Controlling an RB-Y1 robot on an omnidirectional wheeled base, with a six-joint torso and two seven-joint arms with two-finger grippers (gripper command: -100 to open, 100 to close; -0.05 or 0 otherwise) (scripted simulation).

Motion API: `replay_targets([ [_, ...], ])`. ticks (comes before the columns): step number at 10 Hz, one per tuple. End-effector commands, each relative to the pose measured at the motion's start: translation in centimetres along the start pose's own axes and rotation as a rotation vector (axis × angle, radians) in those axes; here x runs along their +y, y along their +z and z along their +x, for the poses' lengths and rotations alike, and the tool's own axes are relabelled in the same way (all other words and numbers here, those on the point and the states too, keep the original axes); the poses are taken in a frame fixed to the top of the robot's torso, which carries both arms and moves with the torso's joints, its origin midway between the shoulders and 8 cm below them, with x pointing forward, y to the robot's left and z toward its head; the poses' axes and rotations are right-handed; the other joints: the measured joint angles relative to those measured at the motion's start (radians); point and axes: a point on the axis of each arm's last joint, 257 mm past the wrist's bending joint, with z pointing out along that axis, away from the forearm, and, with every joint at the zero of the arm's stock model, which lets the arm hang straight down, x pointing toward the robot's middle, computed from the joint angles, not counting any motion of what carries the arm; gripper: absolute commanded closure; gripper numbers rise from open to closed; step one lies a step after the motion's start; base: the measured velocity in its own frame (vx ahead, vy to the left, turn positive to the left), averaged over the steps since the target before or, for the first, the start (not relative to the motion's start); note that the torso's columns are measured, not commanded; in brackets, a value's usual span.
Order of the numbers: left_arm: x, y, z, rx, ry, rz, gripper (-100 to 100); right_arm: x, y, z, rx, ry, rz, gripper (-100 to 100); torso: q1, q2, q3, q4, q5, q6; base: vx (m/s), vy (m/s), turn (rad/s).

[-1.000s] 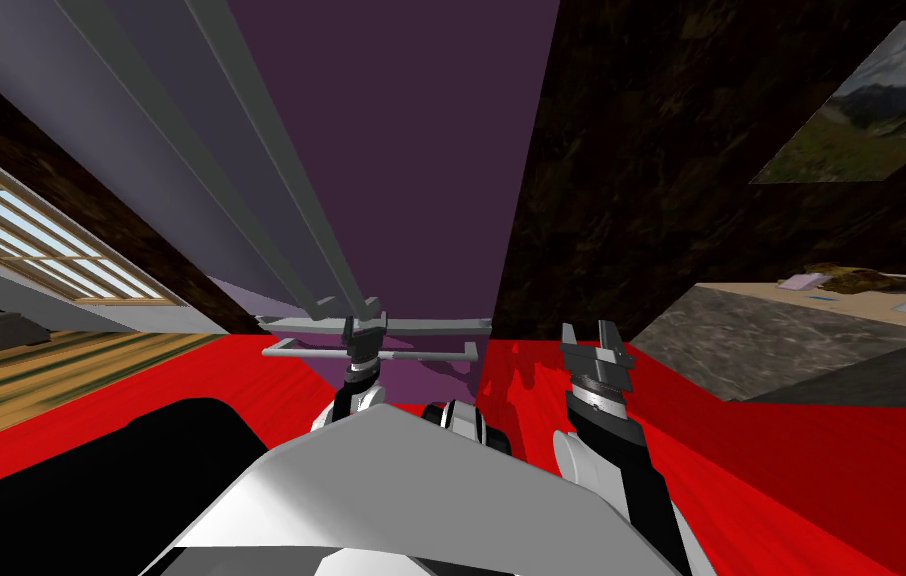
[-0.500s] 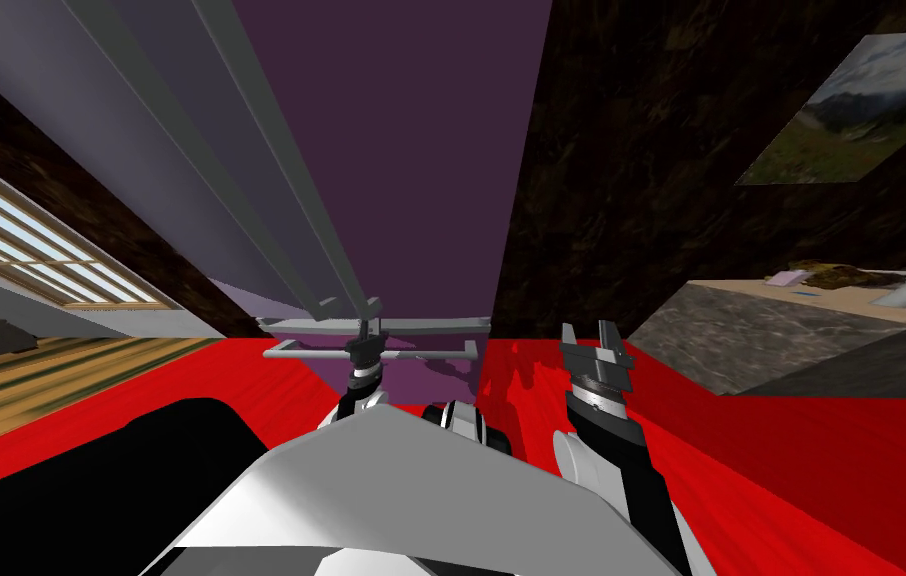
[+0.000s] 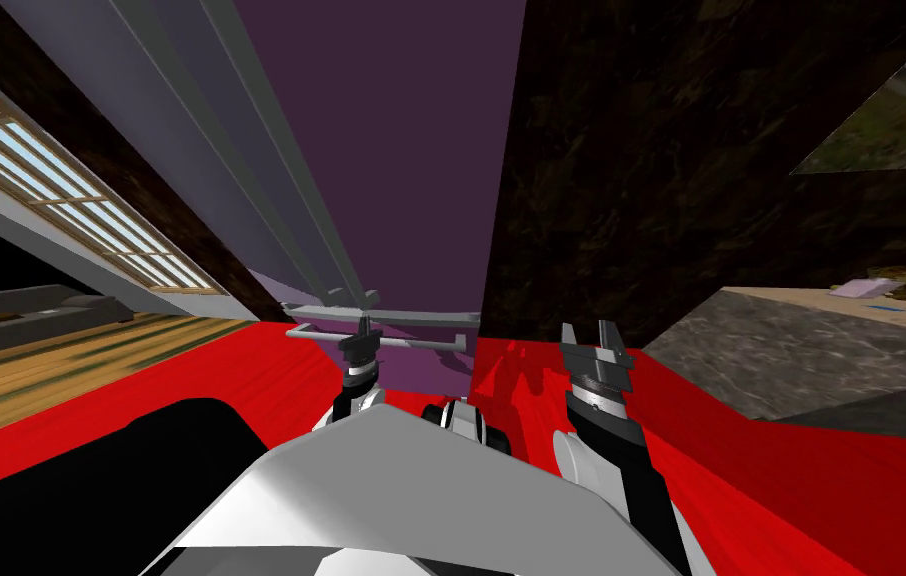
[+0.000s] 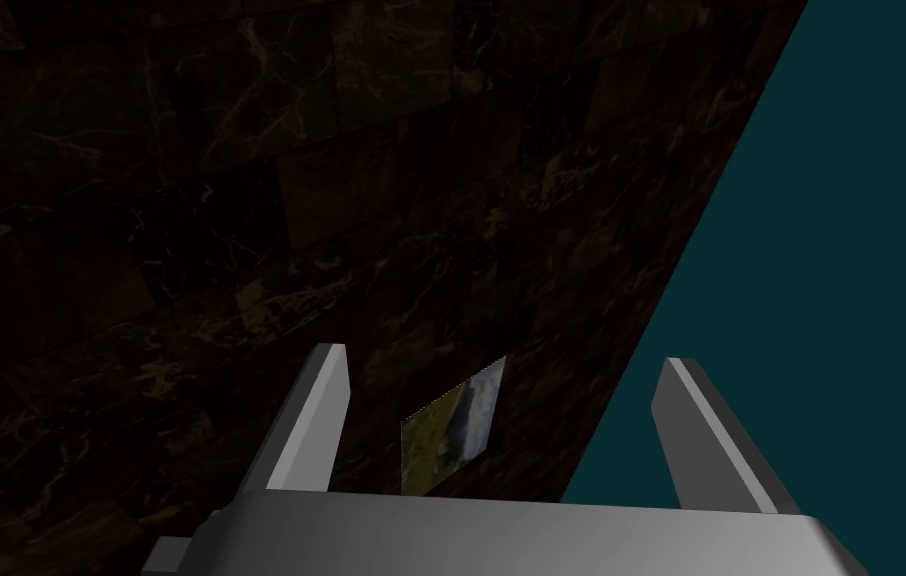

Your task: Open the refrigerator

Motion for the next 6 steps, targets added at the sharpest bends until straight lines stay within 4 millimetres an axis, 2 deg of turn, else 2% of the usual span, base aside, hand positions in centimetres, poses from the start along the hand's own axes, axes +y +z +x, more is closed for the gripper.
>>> replay_targets([
  [1,-0.6,0.5,-1.1,-0.032,0.057,0.004,100,0.0,0.0,0.0,0.0,0.0,0.0,0,0.004,-0.004,-0.002,-0.001,0.001,0.0,-0.073,-0.222,0.17],
  [4,-1.4,1.1,-2.3,-0.068,0.119,0.008,100,0.0,0.0,0.0,0.0,0.0,0.0,0,0.003,-0.003,-0.002,-0.001,0.001,0.0,-0.067,-0.195,0.145],
  [5,-1.3,1.0,-2.1,-0.06,0.104,0.008,100,0.0,0.0,0.0,0.0,0.0,0.0,0,0.001,-0.003,-0.002,-0.001,0.001,0.0,-0.034,-0.094,0.039],
  [6,-0.8,1.0,-1.5,-0.044,0.074,0.005,-100,0.0,0.0,0.0,0.0,0.0,0.0,0,0.006,-0.004,-0.003,-0.001,0.002,0.0,0.022,0.062,-0.164],
])
